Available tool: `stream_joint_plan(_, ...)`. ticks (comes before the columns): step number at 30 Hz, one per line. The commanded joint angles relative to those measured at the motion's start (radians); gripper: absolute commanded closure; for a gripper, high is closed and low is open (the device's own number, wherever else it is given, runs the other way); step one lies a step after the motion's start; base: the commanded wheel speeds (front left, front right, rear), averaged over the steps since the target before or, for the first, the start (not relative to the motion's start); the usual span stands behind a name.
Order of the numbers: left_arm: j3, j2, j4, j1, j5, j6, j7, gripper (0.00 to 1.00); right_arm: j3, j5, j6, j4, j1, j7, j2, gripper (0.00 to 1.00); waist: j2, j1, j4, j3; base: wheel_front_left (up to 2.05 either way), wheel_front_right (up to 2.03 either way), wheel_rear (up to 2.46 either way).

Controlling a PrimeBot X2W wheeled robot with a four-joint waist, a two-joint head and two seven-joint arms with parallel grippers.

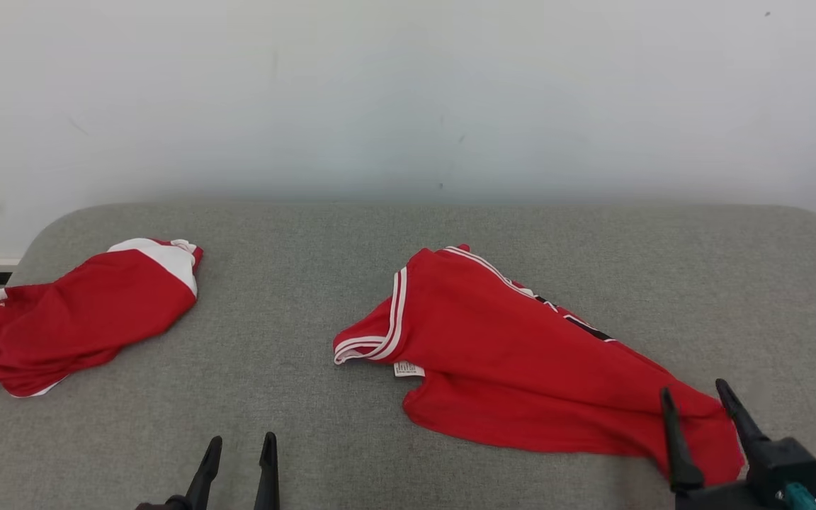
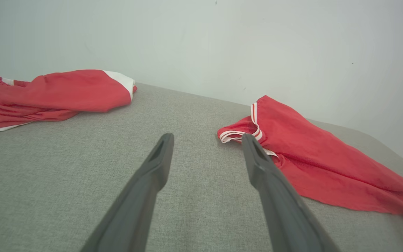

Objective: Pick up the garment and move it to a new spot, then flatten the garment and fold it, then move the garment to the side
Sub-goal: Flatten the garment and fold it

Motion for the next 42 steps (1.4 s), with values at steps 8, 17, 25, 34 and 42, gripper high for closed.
stream_joint_plan(8, 0.035, 0.0, 0.015, 0.04, 0.025, -0.016, -0.001, 0.0, 0.036, 0.073, -0.003, -0.043, 0.102, -0.093, 0.062, 0.0, 0.0001, 0.0001, -0.028, -0.042, 0.0, 0.0, 0.0)
stream_joint_plan(17, 0.034, 0.0, 0.069, -0.002, -0.011, -0.019, -0.001, 0.0, 0.048, 0.094, -0.003, -0.041, 0.098, -0.099, 0.076, 0.0, 0.0001, 0.0001, -0.079, -0.035, 0.0, 0.0, 0.0)
stream_joint_plan(25, -0.023, 0.0, 0.267, -0.227, -0.041, -0.01, 0.065, 0.0, 0.099, 0.097, -0.003, -0.031, 0.074, -0.102, 0.077, 0.0, 0.0001, 0.0001, -0.146, 0.008, 0.0, 0.0, 0.0)
stream_joint_plan(34, -0.035, 0.007, 0.535, -0.581, -0.074, -0.015, 0.277, 0.0, 0.172, 0.121, -0.003, -0.029, 0.038, -0.102, 0.078, 0.0, 0.0001, 0.0001, -0.26, 0.098, 0.0, 0.0, 0.0)
stream_joint_plan(42, 0.003, 0.051, 0.712, -0.782, -0.107, 0.021, 0.381, 0.0, 0.273, 0.149, -0.003, -0.019, -0.031, -0.103, 0.078, 0.0, 0.0001, 0.0001, -0.373, 0.201, 0.0, 0.0, 0.0)
